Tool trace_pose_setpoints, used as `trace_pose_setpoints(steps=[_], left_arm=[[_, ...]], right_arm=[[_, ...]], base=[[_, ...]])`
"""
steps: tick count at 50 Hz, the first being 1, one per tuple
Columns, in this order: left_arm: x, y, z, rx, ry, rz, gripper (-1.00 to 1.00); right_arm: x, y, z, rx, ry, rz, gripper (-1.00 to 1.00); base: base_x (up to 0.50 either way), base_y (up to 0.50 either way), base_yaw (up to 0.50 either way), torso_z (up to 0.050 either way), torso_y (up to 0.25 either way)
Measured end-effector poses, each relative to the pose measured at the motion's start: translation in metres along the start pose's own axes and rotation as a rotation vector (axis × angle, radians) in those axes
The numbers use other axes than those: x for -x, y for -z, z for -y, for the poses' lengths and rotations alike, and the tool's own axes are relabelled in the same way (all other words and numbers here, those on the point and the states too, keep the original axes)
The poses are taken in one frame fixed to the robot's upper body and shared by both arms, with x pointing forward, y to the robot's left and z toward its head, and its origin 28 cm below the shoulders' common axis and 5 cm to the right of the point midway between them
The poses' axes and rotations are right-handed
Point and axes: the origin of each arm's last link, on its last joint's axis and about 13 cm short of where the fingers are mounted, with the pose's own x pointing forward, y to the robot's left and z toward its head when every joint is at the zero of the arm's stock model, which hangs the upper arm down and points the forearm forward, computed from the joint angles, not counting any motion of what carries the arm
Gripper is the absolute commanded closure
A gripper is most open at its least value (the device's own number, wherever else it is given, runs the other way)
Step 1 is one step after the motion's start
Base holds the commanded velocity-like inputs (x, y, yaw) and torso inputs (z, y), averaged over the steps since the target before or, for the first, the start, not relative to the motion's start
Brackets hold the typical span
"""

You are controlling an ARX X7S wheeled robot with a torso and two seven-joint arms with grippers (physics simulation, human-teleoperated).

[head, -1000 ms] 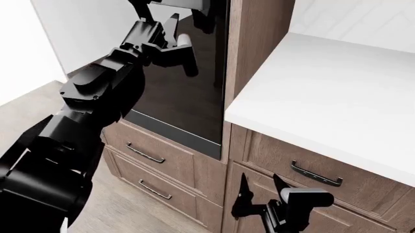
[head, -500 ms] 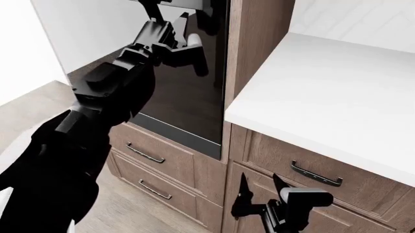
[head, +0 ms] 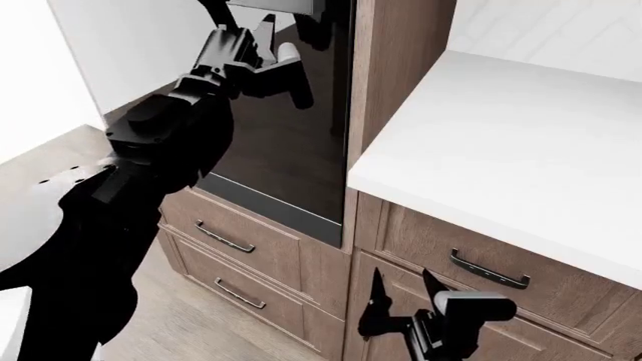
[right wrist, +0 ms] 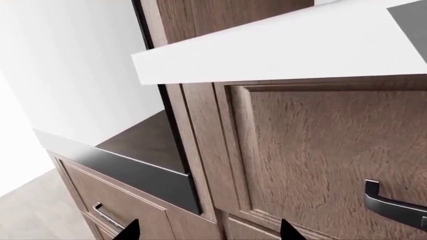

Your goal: Open the oven door

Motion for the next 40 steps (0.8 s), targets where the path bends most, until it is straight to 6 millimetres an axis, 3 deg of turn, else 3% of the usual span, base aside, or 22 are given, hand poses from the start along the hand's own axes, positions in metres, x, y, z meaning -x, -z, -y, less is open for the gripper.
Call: trace_pose_setpoints(steps=[28, 29, 40], left_arm=[[-0.0049, -0.0055, -0.0044, 0.004, -0.002, 0.008, -1.0], [-0.0051, -0.0057, -0.0046, 0.005, -0.001, 0.007, 1.0], [-0.0022, -0.0062, 0.0009, 0.021, 0.078, -0.001, 1.0]], right_arm=[[-0.0002, 0.0013, -0.0005, 0.002, 0.0, 0.002, -1.0], [-0.0002, 0.0012, -0.0005, 0.002, 0.0, 0.002, -1.0], [0.0003, 0.0008, -0.0009, 0.002, 0.001, 0.004, -1.0]], base=[[0.0, 0.0, 0.0, 0.0, 0.001], [0.0, 0.0, 0.0, 0.0, 0.0], [0.0, 0.0, 0.0, 0.0, 0.004]])
